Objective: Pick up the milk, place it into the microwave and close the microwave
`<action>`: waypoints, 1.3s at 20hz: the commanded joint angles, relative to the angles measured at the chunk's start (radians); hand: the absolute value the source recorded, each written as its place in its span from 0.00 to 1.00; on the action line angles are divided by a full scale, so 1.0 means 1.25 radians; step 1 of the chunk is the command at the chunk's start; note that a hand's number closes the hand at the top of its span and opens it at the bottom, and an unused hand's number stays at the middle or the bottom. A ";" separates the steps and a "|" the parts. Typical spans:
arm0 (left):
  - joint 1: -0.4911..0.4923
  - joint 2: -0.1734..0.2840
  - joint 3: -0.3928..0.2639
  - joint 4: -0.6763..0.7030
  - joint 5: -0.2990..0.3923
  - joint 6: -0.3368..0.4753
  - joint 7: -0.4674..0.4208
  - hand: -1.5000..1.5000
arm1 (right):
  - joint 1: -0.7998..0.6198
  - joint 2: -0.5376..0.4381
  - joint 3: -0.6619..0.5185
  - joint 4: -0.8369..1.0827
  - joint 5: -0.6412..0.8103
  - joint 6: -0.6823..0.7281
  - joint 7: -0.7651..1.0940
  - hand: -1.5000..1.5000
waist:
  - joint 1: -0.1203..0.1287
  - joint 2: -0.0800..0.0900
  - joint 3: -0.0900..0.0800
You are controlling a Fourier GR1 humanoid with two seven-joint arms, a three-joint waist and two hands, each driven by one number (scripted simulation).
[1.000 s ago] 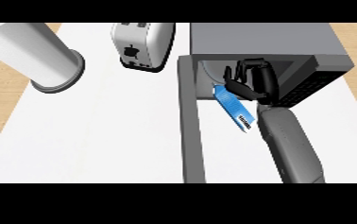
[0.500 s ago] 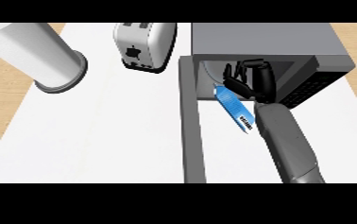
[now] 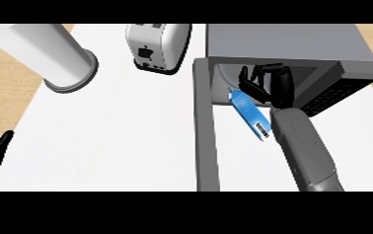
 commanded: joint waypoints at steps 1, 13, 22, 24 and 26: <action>-0.024 0.002 -0.008 0.008 -0.014 0.005 -0.001 0.00 | -0.157 -0.037 -0.026 0.124 0.029 -0.062 0.189 1.00 | 0.054 0.043 -0.017; -0.050 0.026 -0.018 0.001 -0.057 0.007 0.015 0.00 | -0.066 -0.062 -0.074 0.079 0.101 -0.271 0.072 0.00 | 0.086 0.060 -0.019; -0.079 0.031 -0.051 0.009 -0.082 -0.001 0.023 0.00 | -0.130 -0.045 -0.086 0.185 0.149 -0.297 0.182 0.00 | 0.119 0.069 -0.016; -0.085 0.029 -0.065 0.003 -0.089 -0.003 0.025 0.00 | -0.185 -0.052 -0.087 0.230 0.138 -0.249 0.226 0.00 | 0.126 0.070 -0.014; -0.109 0.036 -0.060 0.019 -0.095 0.005 0.026 0.00 | -0.239 -0.063 -0.096 0.266 0.126 -0.211 0.263 0.00 | 0.117 0.072 -0.013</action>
